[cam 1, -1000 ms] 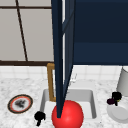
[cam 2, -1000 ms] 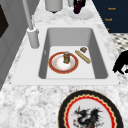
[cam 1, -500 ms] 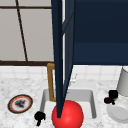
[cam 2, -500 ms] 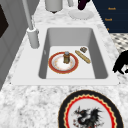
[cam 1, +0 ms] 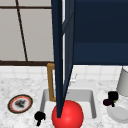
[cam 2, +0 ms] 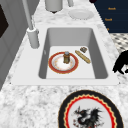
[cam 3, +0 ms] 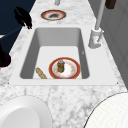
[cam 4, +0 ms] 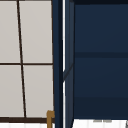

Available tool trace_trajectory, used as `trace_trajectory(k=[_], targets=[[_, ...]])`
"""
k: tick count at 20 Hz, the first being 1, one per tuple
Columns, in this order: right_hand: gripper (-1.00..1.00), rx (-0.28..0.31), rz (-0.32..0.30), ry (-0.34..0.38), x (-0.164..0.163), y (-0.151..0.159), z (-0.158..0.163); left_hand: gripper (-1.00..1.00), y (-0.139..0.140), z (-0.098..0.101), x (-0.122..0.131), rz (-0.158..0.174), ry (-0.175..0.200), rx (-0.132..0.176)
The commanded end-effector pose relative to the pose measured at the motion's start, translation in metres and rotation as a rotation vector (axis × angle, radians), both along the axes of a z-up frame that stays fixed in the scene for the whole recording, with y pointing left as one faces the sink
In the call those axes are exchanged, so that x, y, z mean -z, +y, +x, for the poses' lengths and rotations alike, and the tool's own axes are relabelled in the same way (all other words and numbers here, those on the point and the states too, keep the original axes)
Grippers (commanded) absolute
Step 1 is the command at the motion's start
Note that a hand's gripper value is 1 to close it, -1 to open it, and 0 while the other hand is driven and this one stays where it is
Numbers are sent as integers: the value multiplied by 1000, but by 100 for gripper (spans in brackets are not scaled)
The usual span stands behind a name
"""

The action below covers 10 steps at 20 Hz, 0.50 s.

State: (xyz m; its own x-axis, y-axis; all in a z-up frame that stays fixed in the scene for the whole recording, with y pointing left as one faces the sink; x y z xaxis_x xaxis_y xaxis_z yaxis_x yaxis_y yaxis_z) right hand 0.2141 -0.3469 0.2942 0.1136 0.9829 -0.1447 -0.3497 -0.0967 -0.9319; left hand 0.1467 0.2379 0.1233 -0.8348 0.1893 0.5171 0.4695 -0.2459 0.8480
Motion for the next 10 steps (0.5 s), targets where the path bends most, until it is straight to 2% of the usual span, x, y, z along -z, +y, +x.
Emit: trace_trajectory(k=[1,10], targets=[[100,0,0,0,-27,7,-27,0,0,0,0,0,0,0],[100,6,-10,9,-97,24,-75,0,0,0,0,0,0,0]])
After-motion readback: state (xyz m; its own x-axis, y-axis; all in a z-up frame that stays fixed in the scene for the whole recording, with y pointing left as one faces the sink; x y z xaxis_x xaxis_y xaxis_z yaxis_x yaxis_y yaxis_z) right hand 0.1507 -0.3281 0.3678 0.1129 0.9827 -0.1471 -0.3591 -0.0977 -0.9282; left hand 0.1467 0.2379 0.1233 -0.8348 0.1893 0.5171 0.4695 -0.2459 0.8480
